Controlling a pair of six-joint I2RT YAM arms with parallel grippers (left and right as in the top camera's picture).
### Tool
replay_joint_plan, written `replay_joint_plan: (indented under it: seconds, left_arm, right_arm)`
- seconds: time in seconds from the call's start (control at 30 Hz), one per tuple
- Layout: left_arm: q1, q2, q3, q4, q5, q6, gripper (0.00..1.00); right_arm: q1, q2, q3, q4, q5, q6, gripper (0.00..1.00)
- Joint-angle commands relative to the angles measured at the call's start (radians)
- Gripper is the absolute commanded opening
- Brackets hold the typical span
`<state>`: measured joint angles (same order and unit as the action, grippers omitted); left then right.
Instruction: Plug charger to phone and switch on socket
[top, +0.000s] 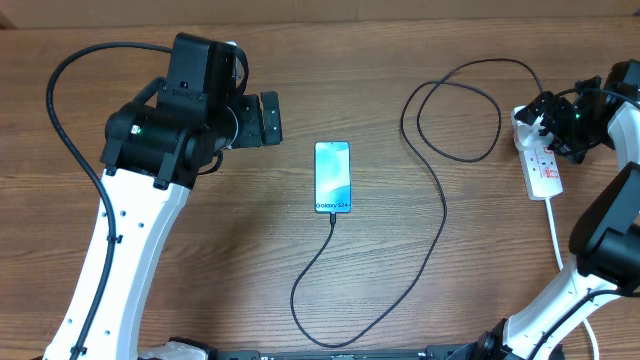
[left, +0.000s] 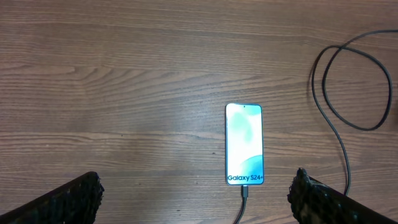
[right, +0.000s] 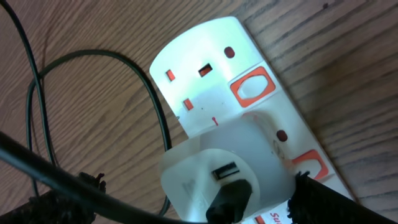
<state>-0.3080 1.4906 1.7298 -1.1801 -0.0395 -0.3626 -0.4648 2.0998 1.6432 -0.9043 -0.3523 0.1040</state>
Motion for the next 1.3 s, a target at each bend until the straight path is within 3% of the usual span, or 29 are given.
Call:
replay_joint_plan:
  seconds: [0.0, 1.27]
  left_arm:
    - [-0.006, 0.007, 0.013, 0.002, -0.013, 0.019, 1.00]
    - [-0.006, 0.007, 0.013, 0.002, -0.013, 0.019, 1.00]
  right_arm:
    - [0.006, -0.001, -0.006, 0.014, 0.026, -0.009, 1.00]
    - [0.047, 0.006, -0.093, 0.115, 0.037, -0.009, 1.00]
